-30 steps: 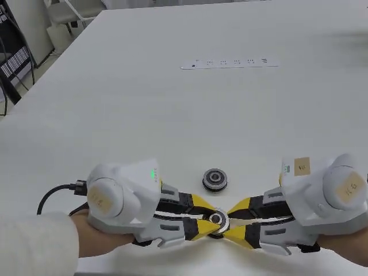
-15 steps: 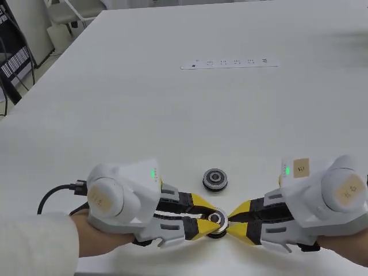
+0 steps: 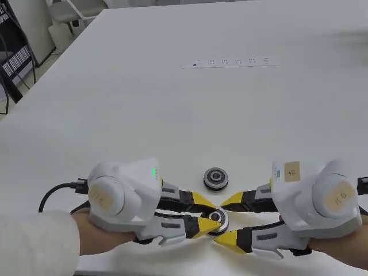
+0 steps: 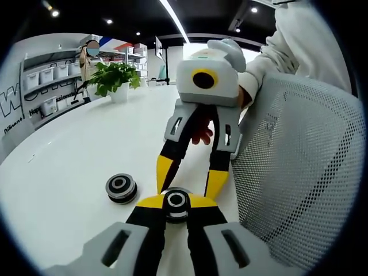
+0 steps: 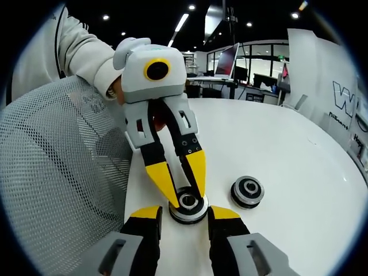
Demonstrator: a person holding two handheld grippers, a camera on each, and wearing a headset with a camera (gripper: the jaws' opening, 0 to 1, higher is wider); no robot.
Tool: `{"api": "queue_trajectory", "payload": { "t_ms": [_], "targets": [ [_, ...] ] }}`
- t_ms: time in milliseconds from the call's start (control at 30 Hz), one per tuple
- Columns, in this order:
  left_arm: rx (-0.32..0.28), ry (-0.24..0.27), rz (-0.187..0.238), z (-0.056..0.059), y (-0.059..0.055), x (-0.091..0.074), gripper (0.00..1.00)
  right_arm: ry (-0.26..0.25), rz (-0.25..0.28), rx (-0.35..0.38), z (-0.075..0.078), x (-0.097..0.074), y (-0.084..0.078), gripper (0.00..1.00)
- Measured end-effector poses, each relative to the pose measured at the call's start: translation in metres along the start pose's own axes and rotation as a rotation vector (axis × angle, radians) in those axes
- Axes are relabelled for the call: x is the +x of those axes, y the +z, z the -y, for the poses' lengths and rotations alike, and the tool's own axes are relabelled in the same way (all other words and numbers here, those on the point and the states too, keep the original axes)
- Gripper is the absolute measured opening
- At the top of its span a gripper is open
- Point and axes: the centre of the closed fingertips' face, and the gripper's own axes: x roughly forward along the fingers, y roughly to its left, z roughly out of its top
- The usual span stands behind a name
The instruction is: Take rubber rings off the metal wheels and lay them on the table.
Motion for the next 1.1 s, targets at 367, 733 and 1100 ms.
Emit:
{"api": "queue_trajectory", "payload": {
  "t_ms": [367, 733, 1100],
  "targets": [
    [0.000, -0.001, 0.004, 0.000, 0.000, 0.000, 0.08, -0.001, 0.011, 0.030, 0.005, -0.005, -0.004, 0.22],
    [-0.005, -0.001, 0.007, 0.000, 0.000, 0.000, 0.08, 0.006, -0.005, 0.074, 0.005, -0.011, -0.007, 0.16],
    [-0.010, 0.002, 0.009, 0.000, 0.000, 0.000, 0.08, -0.009, -0.032, 0.065, 0.007, -0.014, -0.012, 0.00]
  ]
}}
